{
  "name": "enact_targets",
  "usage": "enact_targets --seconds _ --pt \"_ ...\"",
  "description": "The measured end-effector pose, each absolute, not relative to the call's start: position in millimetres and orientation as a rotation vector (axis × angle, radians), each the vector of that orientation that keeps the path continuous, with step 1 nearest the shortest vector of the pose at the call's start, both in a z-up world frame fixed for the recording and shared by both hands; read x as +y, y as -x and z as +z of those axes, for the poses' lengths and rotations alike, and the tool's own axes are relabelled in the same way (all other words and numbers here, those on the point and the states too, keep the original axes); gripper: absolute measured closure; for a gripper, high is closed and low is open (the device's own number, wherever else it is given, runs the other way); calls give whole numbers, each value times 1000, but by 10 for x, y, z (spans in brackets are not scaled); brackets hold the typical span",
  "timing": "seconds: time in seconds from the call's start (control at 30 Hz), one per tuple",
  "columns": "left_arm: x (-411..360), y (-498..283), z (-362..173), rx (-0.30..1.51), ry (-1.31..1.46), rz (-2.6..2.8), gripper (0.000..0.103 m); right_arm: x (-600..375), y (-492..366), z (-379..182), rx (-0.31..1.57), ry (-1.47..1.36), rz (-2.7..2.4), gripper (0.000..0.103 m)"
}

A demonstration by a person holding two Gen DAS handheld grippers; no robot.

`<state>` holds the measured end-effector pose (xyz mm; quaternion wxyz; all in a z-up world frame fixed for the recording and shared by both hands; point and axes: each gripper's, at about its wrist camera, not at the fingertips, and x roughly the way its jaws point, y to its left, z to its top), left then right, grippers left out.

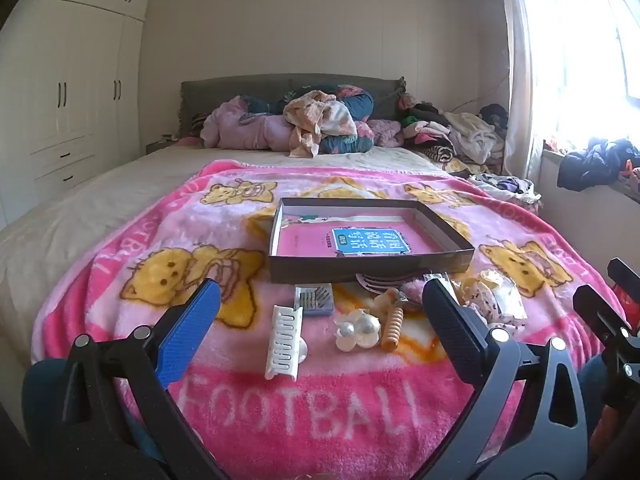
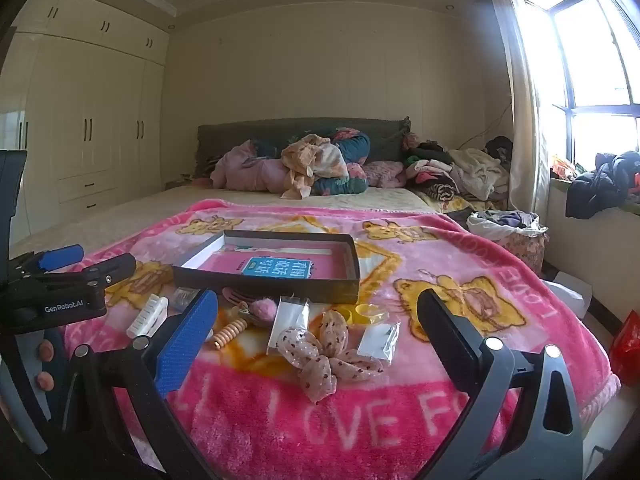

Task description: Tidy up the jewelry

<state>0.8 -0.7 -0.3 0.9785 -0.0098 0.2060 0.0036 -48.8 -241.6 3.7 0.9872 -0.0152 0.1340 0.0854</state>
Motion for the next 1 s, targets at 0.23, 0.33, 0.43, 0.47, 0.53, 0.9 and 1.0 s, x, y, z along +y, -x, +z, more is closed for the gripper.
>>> enact_targets --seconds 0.23,0.33,0.43,0.47,0.53,0.9,1.0 --pt "-22 -12 8 405 22 12 10 -2413 478 32 280 35 171 6" --pt "0 -5 -2 407 28 8 10 -2425 477 29 280 34 171 6" --pt "-3 -11 -3 408 27 9 10 -2397 477 41 279 34 171 6" --pt "-4 -13 -2 407 27 9 10 -2395 475 41 279 34 171 6" --pt "1 -3 -1 406 28 7 10 -2406 478 40 278 33 172 6" --pt "-13 -2 29 402 26 11 10 -2406 485 41 279 29 173 6" --pt "-13 0 35 401 25 11 10 -2403 484 44 278 28 174 6"
